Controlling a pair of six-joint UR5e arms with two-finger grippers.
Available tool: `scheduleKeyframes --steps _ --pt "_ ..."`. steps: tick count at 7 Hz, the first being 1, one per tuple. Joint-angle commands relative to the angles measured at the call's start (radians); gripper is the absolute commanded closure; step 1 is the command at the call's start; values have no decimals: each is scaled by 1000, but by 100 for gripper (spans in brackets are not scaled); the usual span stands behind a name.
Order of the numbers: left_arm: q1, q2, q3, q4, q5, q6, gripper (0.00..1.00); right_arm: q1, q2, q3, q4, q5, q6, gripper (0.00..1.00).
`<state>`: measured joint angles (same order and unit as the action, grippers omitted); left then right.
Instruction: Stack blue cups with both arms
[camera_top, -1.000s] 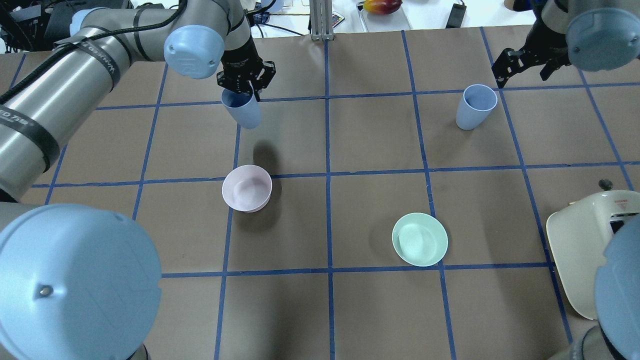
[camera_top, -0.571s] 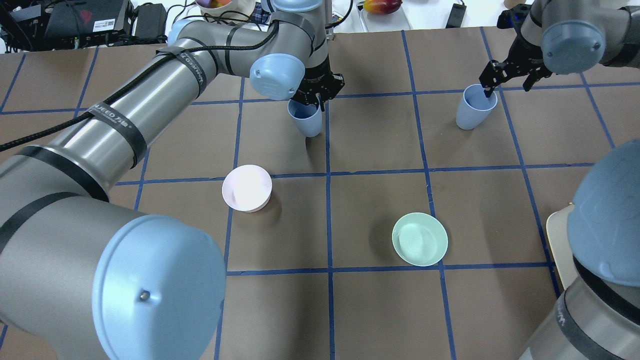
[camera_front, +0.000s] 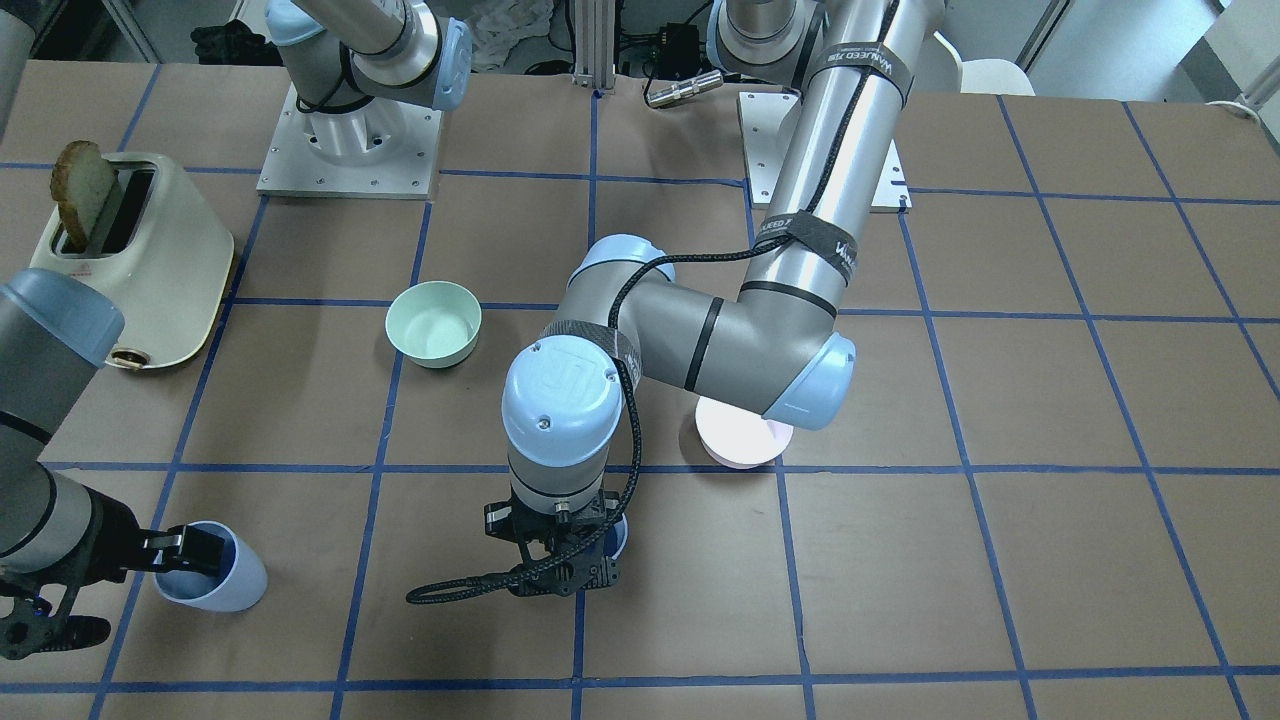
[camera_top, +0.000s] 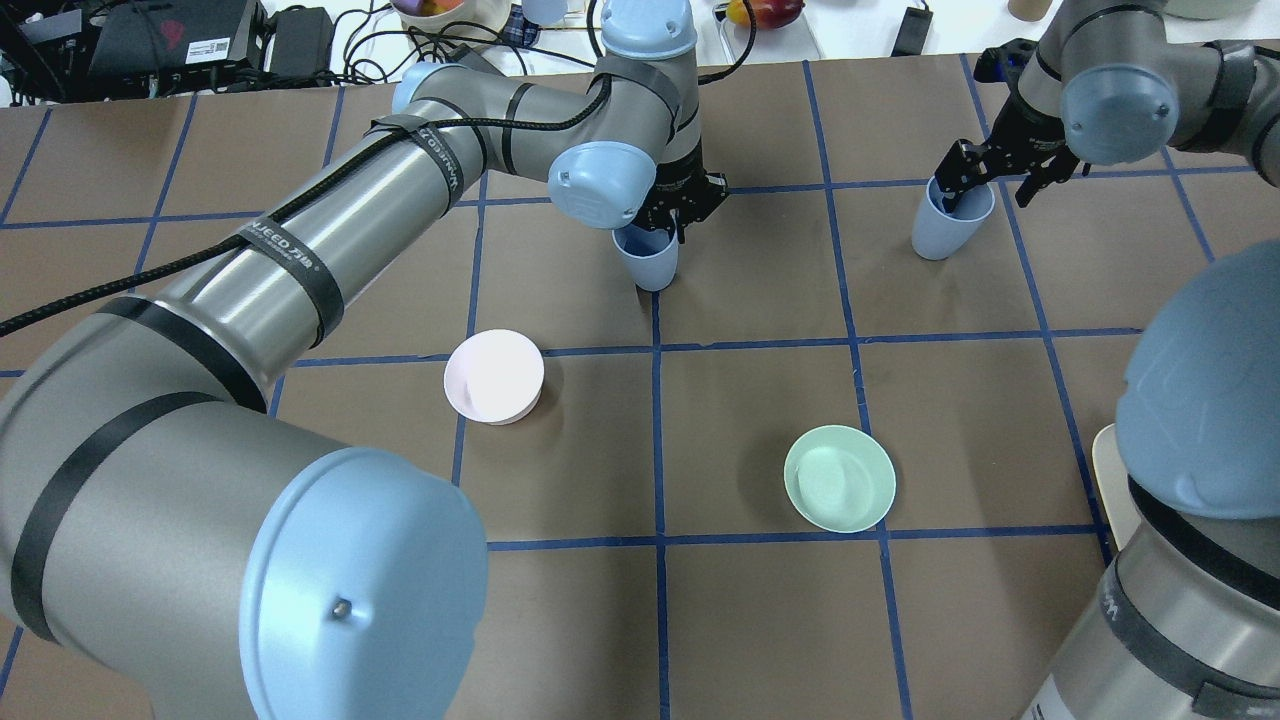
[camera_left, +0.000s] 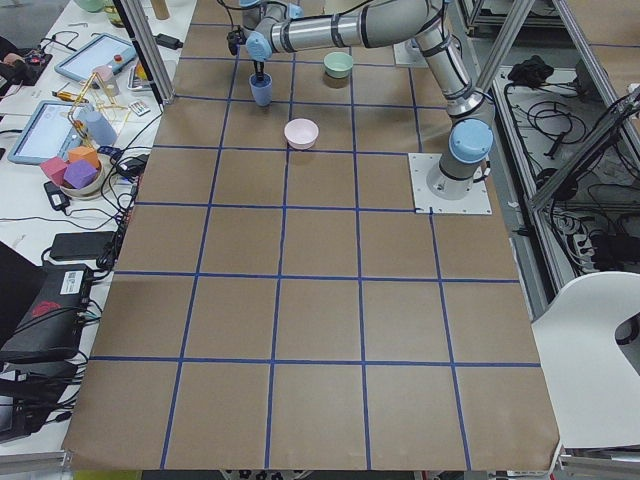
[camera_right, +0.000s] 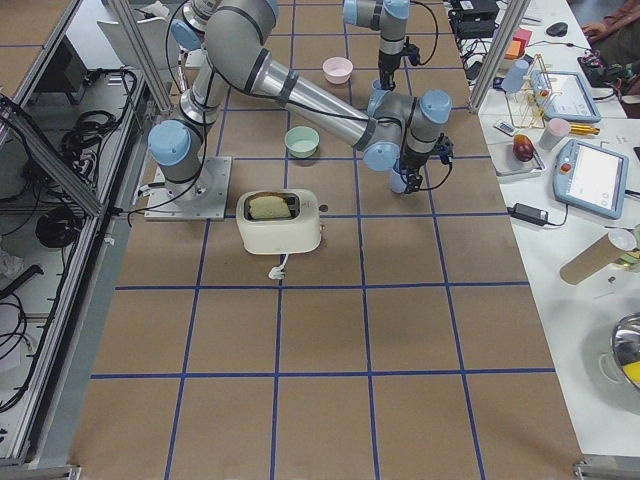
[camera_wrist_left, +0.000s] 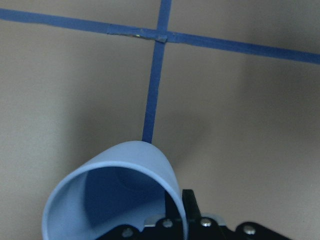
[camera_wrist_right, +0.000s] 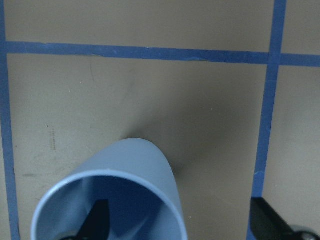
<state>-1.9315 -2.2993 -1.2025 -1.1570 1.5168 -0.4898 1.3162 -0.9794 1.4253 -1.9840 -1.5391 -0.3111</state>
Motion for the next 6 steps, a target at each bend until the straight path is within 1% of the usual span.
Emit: scheduleKeyframes --steps 1,2,3,4,5,6 --pt "-1 -2 1 0 -7 -21 1 0 8 0 2 4 1 61" --pt "0 15 3 -1 -4 -18 0 0 8 0 8 4 0 89" --pt "14 47 6 -16 -3 -10 0 0 5 -2 14 2 -2 100" --pt "41 107 6 -68 -4 -6 0 0 -1 -8 17 4 -2 100" --pt "67 191 6 -140 -6 -3 0 2 -7 -31 39 4 0 100" --pt "78 278 3 -279 -4 -3 0 9 -18 -83 113 8 1 100"
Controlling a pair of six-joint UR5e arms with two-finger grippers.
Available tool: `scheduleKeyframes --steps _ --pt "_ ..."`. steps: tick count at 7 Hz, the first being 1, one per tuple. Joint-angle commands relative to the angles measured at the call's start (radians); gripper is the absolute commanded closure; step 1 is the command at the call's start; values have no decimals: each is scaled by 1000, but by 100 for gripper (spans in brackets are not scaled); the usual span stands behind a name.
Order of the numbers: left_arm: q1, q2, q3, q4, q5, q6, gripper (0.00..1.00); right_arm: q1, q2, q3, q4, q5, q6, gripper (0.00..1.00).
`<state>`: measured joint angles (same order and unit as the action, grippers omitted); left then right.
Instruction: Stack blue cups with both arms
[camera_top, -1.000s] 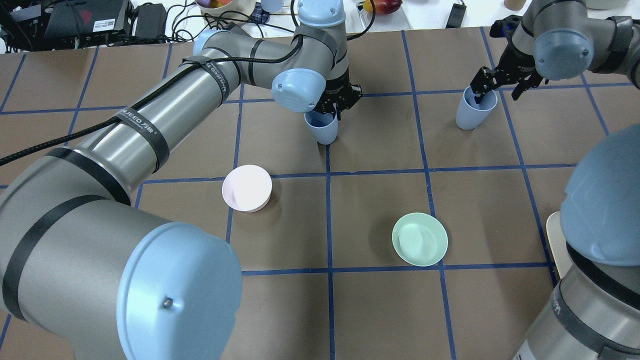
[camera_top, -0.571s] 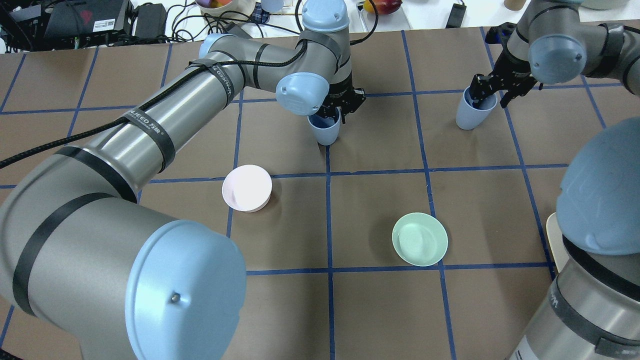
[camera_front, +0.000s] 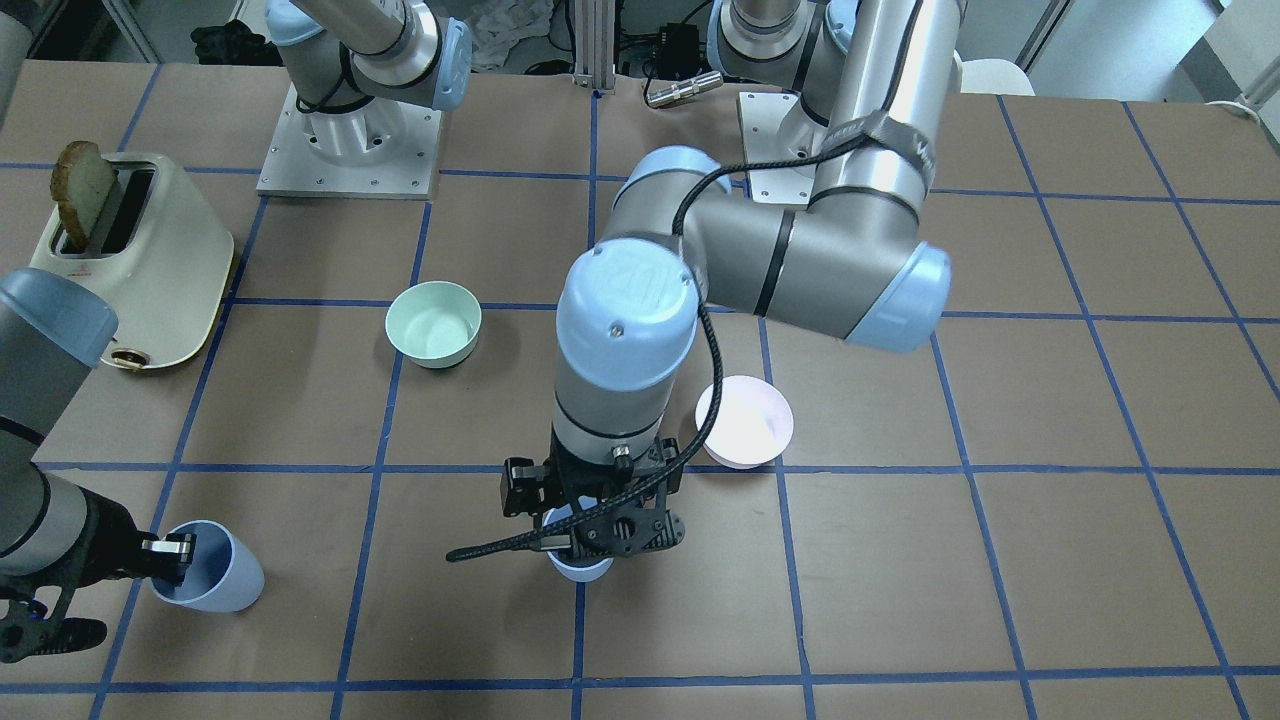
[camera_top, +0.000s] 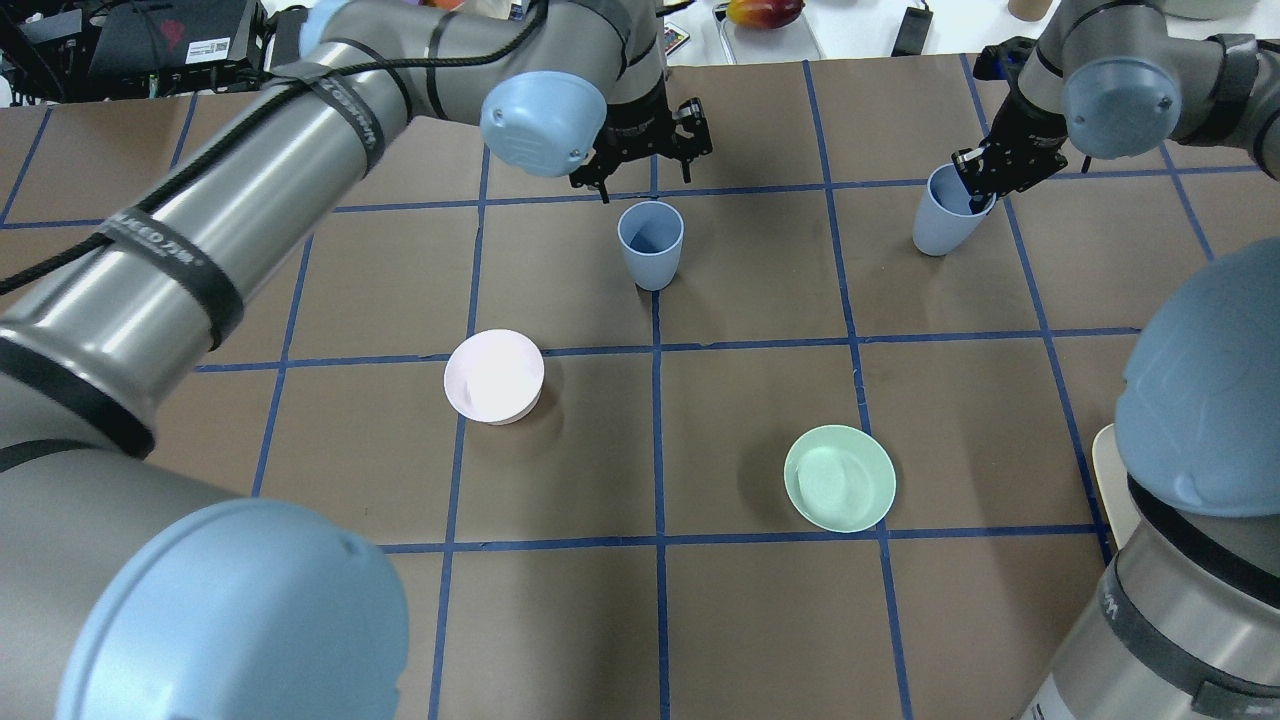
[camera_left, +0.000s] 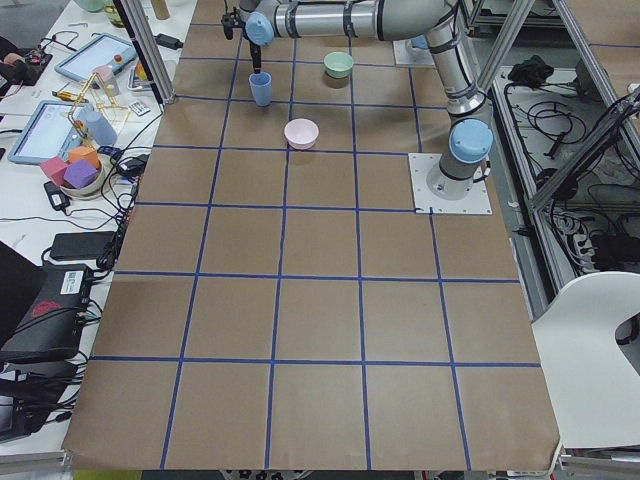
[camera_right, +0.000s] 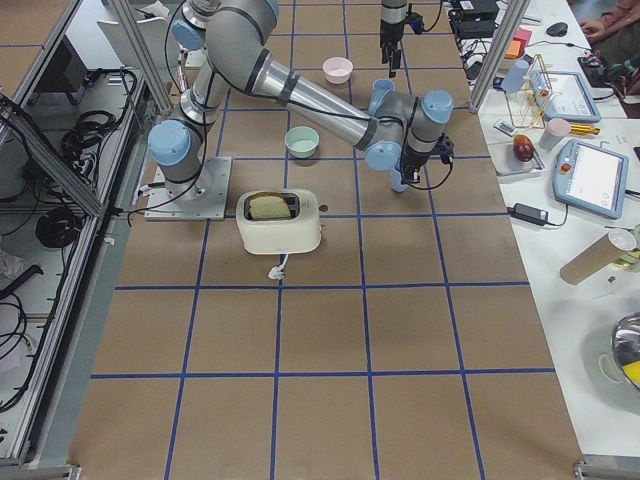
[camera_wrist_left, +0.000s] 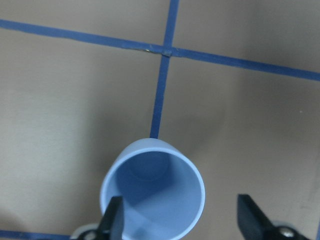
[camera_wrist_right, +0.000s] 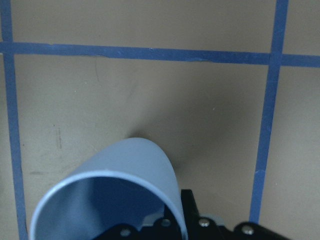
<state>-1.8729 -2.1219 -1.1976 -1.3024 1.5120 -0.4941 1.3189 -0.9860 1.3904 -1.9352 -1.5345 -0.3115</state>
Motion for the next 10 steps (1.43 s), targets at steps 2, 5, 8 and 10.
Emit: scheduleKeyframes --steps 2,5,8,10 --pt "31 268 -22 -453 14 9 0 57 -35 -182 250 88 137 100" --pt "161 497 -208 -625 11 271 0 323 -52 -244 277 86 545 100" --pt "235 603 -418 -251 111 491 0 489 -60 -244 268 68 785 100" --pt "248 617 -424 -224 112 483 0 505 -53 -240 256 68 787 100"
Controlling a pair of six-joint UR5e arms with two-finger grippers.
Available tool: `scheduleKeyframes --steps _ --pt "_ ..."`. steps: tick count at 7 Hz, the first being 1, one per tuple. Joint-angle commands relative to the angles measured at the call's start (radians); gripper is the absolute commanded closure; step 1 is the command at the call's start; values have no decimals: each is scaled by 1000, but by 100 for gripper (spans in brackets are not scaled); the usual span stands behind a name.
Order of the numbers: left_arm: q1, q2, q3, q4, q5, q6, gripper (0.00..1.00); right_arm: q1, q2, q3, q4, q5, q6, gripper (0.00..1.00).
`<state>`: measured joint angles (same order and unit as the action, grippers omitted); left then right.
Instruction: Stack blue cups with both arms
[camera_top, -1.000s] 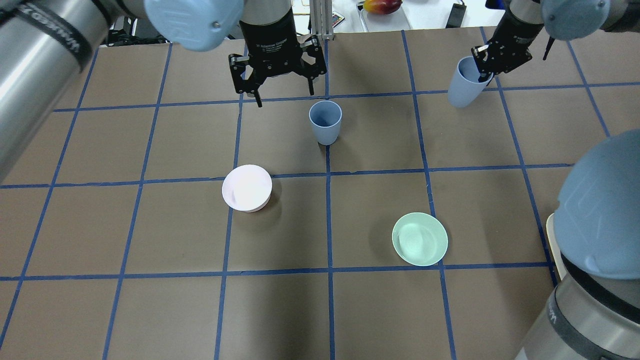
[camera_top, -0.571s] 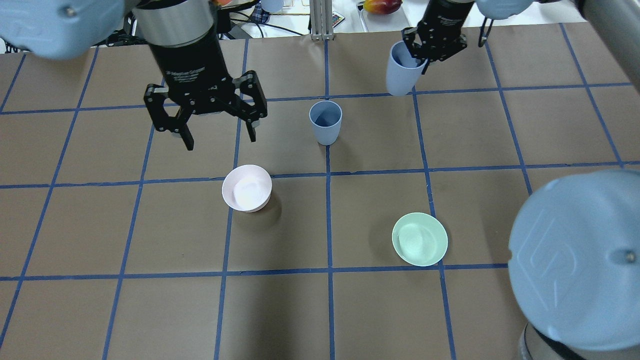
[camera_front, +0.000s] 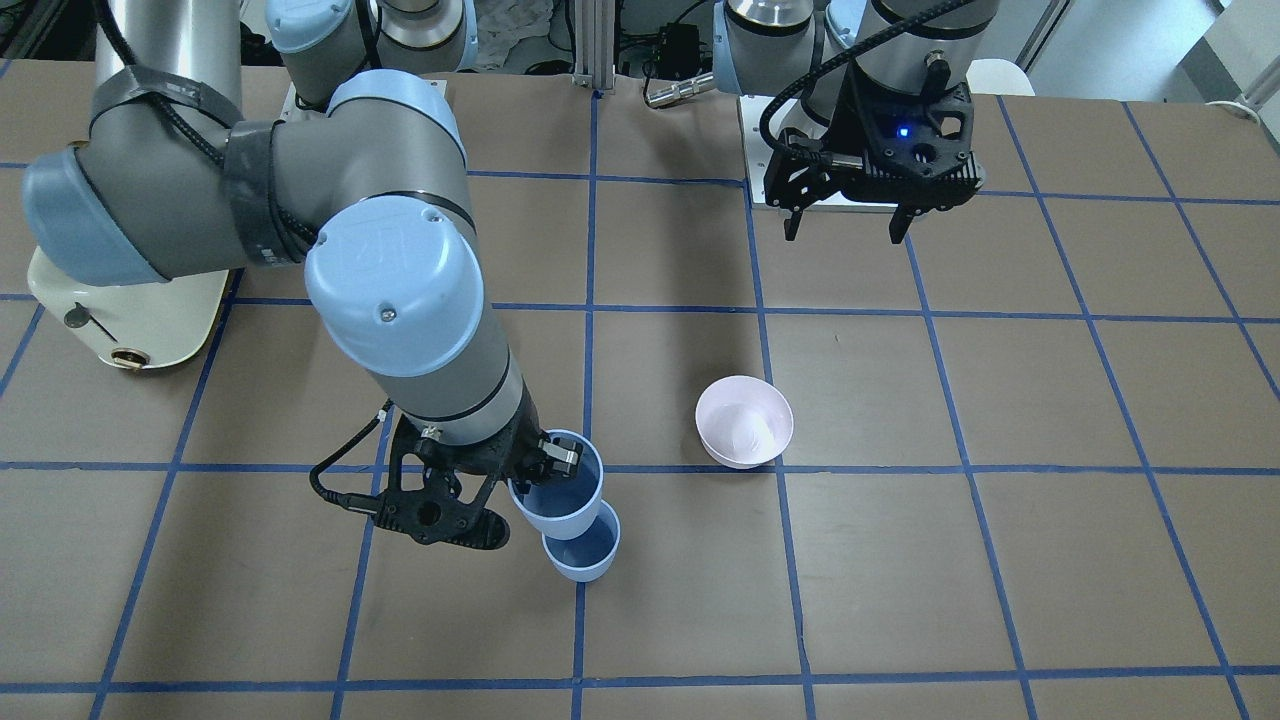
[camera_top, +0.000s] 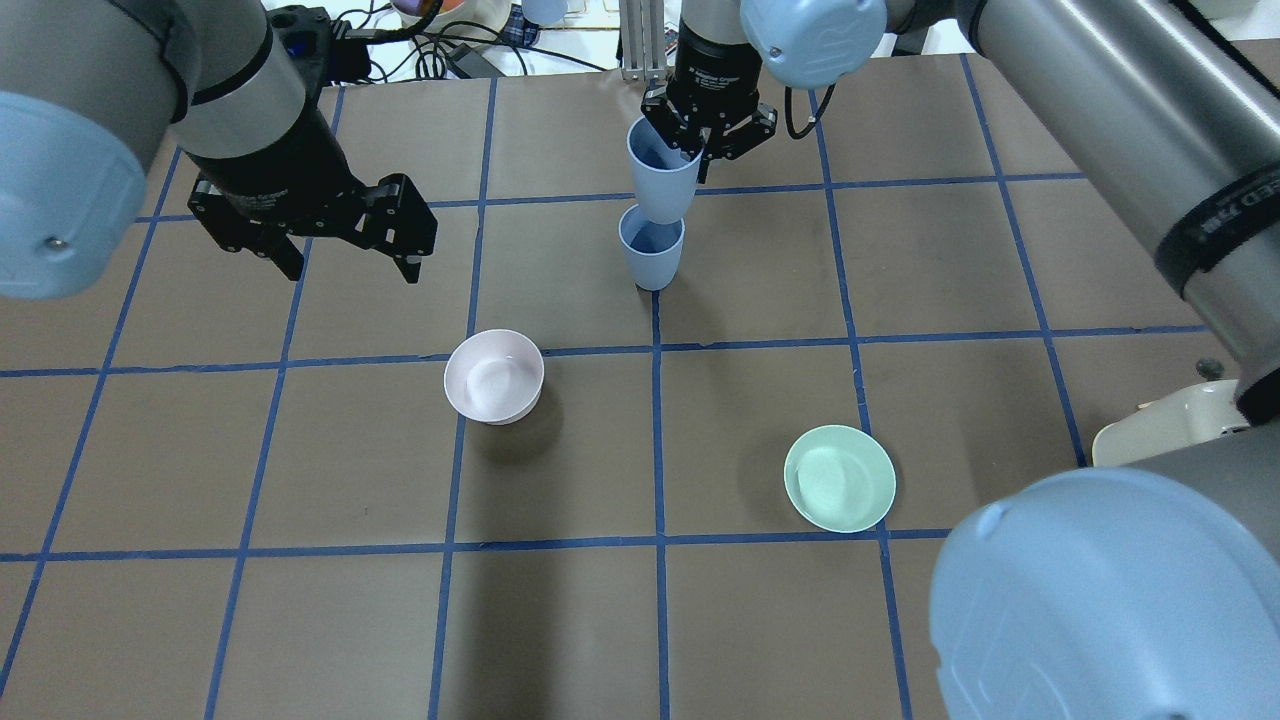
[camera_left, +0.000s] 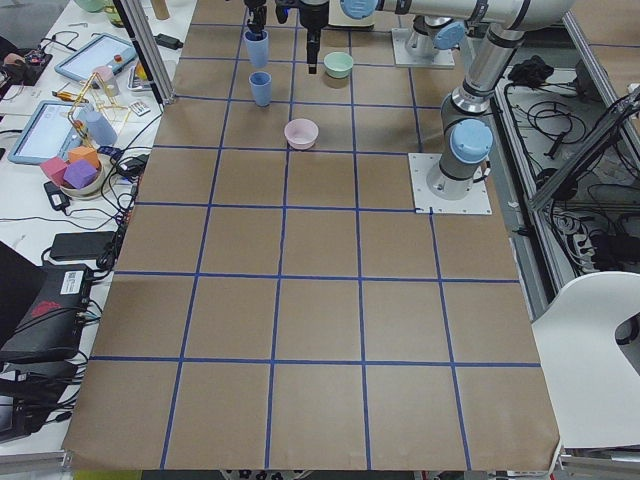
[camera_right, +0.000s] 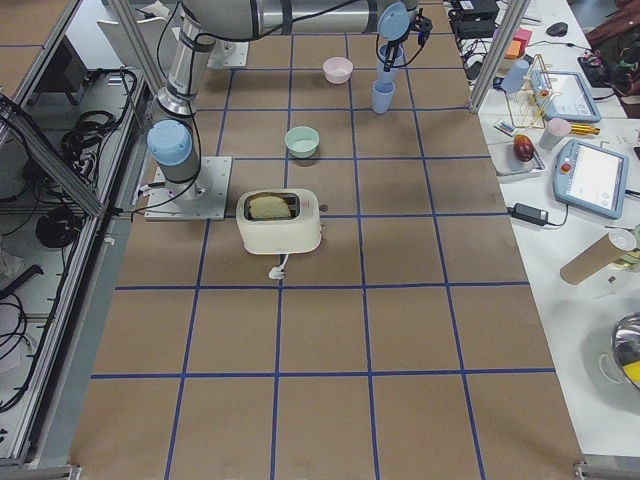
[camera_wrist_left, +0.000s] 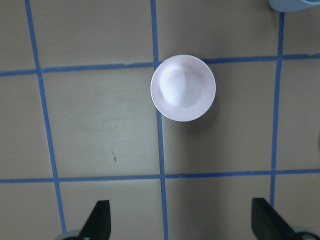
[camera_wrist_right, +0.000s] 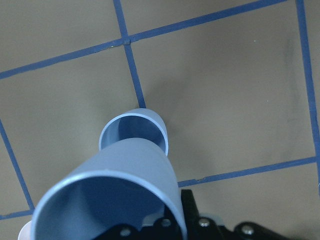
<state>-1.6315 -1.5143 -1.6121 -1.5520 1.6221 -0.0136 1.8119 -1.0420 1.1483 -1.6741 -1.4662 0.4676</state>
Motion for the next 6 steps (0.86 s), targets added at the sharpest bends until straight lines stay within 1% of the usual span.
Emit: scheduleKeyframes --steps 1,2,4,6 --pt "19 8 -8 23 -7 3 0 14 3 5 -1 -2 8 100" --pt "41 9 0 7 -46 1 0 14 14 4 -7 -3 8 100" --pt "45 9 32 -63 -38 4 0 15 31 4 -41 -3 8 100" --pt "45 9 34 -71 -39 3 0 15 46 4 -44 -2 6 100"
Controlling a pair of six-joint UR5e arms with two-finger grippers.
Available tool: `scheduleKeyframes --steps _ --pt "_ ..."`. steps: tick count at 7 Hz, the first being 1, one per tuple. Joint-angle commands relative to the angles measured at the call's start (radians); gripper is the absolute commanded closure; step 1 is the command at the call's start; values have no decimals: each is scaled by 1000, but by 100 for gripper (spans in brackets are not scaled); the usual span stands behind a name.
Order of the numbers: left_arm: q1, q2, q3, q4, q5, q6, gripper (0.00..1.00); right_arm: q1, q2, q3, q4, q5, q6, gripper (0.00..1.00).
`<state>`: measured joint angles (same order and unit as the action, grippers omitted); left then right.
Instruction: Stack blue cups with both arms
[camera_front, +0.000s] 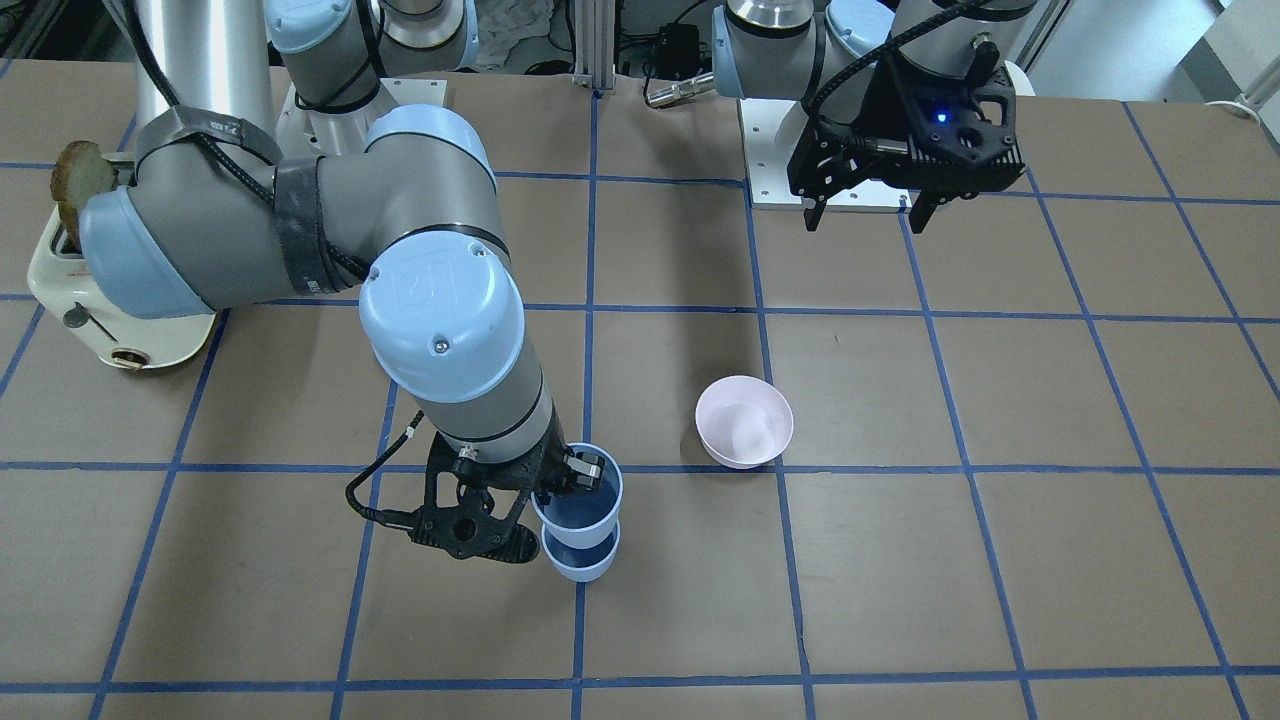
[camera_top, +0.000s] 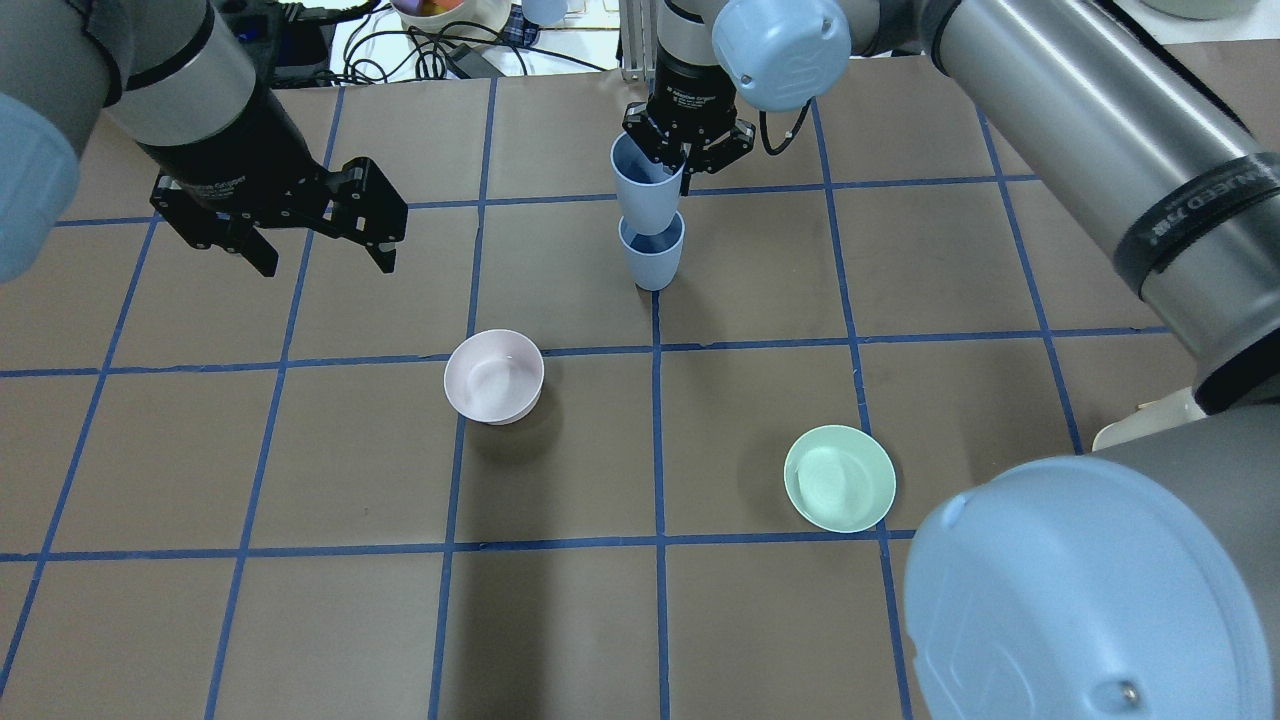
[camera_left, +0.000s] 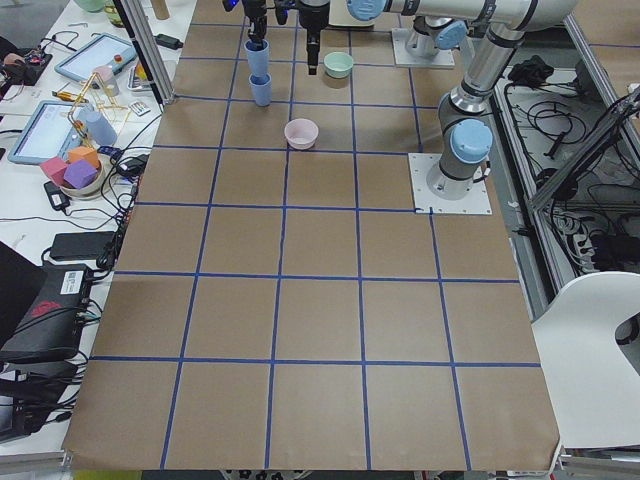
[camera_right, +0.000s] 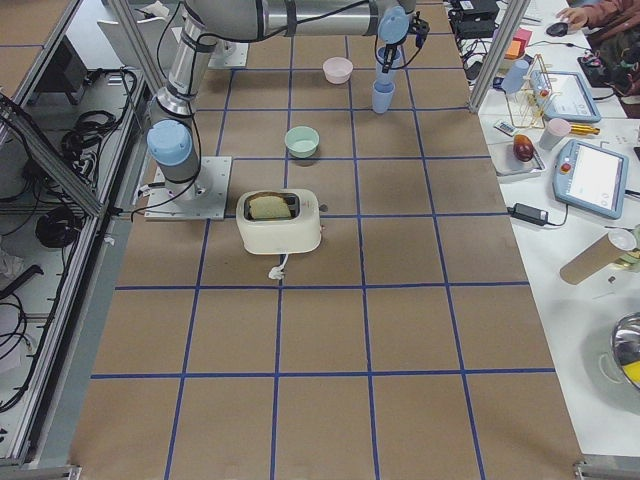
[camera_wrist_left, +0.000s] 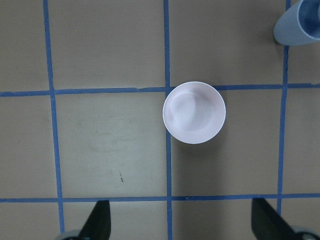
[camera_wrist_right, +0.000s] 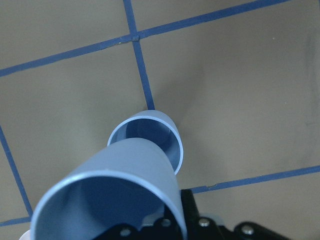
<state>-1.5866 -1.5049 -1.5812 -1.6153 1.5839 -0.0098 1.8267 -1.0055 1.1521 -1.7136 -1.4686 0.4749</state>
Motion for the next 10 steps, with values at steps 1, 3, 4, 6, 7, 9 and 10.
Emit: scheduleKeyframes --steps 1,3,4,6,7,9,10 --pt "0 6 3 -23 2 1 0 0 11 1 -3 1 -1 100" --pt "8 6 4 -23 1 -1 0 -1 22 5 -3 -1 -12 100" --pt "5 6 3 -23 1 -2 0 0 25 3 -4 -6 -12 100" --pt "5 6 3 -23 2 -3 0 -1 28 5 -14 -7 -10 100" --pt "5 6 3 -23 2 -3 0 -1 30 9 -26 -10 -18 87" --pt "5 6 3 -23 2 -3 0 -1 36 12 -78 -47 -4 0" --pt "5 6 3 -23 2 -3 0 -1 36 8 -77 -46 -2 0"
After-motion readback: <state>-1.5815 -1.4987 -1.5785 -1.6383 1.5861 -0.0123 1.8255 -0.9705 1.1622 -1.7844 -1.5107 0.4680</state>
